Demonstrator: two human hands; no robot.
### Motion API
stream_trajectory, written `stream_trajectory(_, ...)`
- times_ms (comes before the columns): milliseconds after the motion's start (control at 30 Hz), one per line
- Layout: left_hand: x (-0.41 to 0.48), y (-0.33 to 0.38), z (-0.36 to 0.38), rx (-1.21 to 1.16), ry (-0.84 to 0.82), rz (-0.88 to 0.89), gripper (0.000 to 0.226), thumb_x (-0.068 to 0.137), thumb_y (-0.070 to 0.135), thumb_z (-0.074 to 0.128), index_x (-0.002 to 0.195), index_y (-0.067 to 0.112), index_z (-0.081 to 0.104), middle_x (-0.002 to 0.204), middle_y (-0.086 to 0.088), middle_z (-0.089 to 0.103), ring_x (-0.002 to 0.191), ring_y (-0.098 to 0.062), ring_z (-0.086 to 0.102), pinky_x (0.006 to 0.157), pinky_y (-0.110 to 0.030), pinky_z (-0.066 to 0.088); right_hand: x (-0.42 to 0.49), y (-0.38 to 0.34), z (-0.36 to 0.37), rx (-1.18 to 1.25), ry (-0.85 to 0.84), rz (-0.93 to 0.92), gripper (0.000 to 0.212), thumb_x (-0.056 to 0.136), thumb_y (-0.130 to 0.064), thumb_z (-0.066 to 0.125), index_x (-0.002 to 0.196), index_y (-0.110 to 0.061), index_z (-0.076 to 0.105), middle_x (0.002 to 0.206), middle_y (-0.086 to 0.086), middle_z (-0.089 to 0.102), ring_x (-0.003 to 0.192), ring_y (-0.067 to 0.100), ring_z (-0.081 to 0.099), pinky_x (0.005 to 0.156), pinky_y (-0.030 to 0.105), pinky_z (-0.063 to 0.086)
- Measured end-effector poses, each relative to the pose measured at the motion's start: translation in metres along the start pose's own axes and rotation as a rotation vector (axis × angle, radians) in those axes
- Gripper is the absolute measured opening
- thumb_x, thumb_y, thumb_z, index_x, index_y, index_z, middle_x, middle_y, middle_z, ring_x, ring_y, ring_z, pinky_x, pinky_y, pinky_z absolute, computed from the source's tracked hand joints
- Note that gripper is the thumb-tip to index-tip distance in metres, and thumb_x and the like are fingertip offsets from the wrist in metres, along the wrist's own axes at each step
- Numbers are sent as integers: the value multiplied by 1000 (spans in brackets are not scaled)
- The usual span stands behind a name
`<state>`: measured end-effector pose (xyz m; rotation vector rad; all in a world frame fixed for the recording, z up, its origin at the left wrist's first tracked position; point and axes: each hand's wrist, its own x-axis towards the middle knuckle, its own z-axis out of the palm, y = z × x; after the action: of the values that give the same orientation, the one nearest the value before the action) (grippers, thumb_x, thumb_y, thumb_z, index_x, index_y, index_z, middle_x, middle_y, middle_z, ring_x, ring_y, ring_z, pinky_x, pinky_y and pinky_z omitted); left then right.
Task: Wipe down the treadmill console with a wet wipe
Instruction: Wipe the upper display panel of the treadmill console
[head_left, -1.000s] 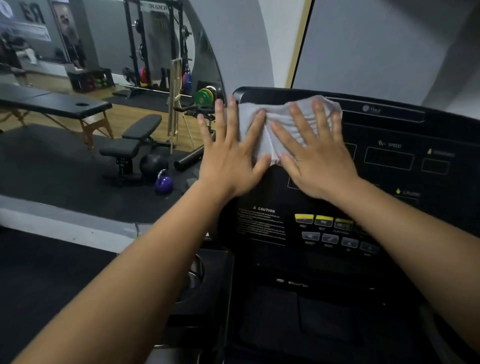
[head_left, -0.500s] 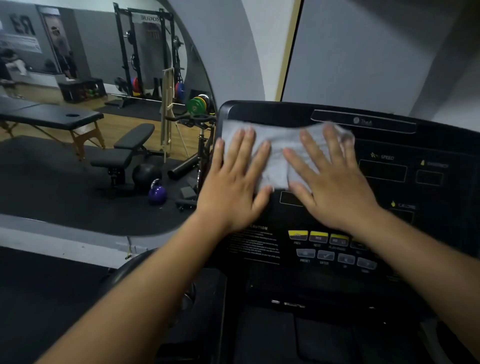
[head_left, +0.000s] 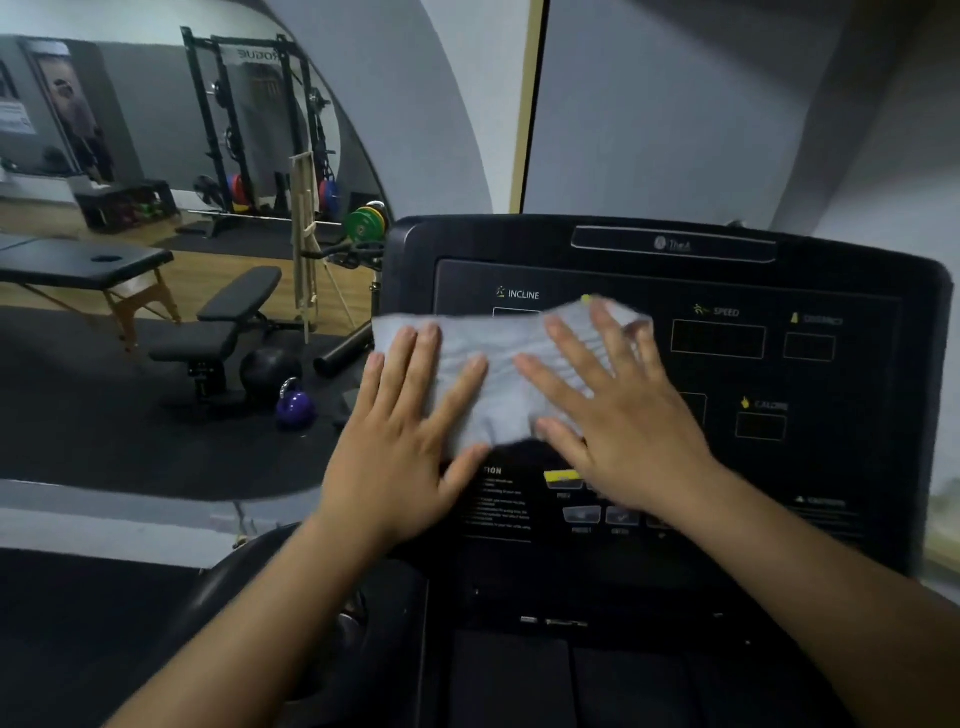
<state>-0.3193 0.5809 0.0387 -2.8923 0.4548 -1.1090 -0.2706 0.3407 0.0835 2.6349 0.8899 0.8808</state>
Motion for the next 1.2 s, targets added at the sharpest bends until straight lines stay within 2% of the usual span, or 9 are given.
stream_trajectory(100,65,-17,-16,36,1,-9,79,95,62,27,159,22,7,164,-21,-7,152,-36,-9,122,-57,4,48,7,-17,-29,34,74,64,96,-59,15,154,-37,-1,164,4,-10,149,37,-15,117,59,-10)
stream_trajectory(200,102,-22,-27,-1,2,-42,82,91,59,28,159,21,6,164,-21,-8,151,-36,-12,122,-57,-1,75,-3,-26,-26,72,97,64,98,-52,17,156,-29,2,165,9,-9,149,38,-14,117,61,-7)
stream_trajectory(300,77,-17,-22,-21,1,-35,80,93,56,31,159,20,5,165,-19,-8,152,-35,-12,122,-56,0,57,-19,-16,12,94,55,62,100,-46,24,157,-26,7,165,10,-6,149,37,-12,118,60,-3)
stream_trajectory(500,-18,-1,-9,-53,-102,-11,88,87,59,46,159,22,11,165,-15,-10,152,-34,-13,121,-60,4,-20,-23,14,49,57,-47,63,97,-54,34,155,-34,17,165,5,5,151,33,-4,118,63,5)
stream_trajectory(567,-18,1,-19,-46,-96,-25,87,86,60,44,159,22,15,165,-17,-8,152,-33,-13,121,-60,1,-21,-23,13,61,40,-45,64,97,-54,33,155,-35,14,165,4,3,151,34,-5,117,64,4)
stream_trajectory(733,12,15,-15,-136,13,42,66,100,39,33,158,11,17,166,-13,3,154,-28,-3,124,-50,5,-17,-26,7,82,27,-36,66,94,-53,36,154,-30,21,165,6,6,151,36,-3,117,65,6)
stream_trajectory(833,16,14,5,-23,40,48,63,102,37,29,157,10,17,165,-15,8,154,-30,2,123,-51,8,-19,-27,5,82,21,-33,65,95,-54,34,154,-32,18,165,5,4,151,34,-4,117,61,0)
stream_trajectory(967,38,4,0,-4,76,101,66,100,40,31,157,10,18,165,-14,10,154,-29,2,123,-51,8,-10,-31,-6,141,-3,43,63,96,-52,27,155,-36,11,165,2,-4,150,28,-16,119,55,-8)
stream_trajectory(1200,105,-16,-20,22,110,109,68,100,44,25,158,8,14,165,-15,8,153,-31,1,124,-50,4,58,-12,-19,37,63,218,59,100,-51,16,155,-33,2,164,5,-13,149,31,-18,119,58,-4)
